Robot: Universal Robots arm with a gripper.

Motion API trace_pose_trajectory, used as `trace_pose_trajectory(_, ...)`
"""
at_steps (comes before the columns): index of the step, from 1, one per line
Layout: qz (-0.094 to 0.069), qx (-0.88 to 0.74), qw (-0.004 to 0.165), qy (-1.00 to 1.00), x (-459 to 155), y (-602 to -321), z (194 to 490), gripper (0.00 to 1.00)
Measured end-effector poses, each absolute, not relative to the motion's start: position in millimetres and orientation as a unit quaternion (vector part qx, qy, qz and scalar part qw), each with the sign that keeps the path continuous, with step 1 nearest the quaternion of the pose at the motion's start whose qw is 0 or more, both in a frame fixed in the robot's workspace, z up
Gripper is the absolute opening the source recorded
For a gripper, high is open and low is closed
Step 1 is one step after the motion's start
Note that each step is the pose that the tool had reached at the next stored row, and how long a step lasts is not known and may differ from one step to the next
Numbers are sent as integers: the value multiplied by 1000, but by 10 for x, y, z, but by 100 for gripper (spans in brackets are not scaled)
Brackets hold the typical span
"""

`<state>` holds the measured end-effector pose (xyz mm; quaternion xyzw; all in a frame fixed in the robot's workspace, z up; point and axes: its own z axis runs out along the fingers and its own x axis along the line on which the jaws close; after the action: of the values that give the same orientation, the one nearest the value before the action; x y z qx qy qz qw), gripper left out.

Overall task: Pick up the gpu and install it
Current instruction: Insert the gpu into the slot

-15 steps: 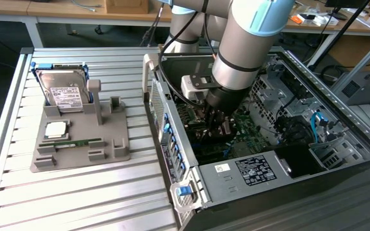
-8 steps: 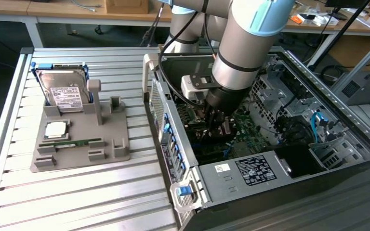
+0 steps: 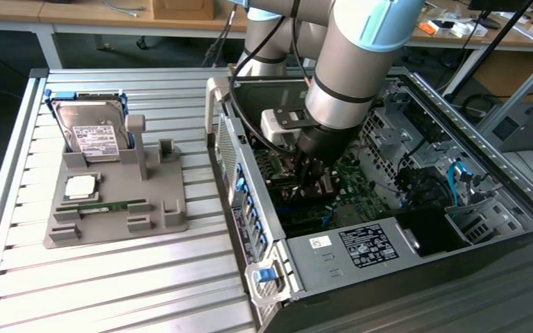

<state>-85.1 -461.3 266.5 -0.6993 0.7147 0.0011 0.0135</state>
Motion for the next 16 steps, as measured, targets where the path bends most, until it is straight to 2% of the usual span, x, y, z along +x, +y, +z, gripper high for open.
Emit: trace_pose_trajectory(16, 2, -704, 14, 710, -851, -4603, 2639, 27)
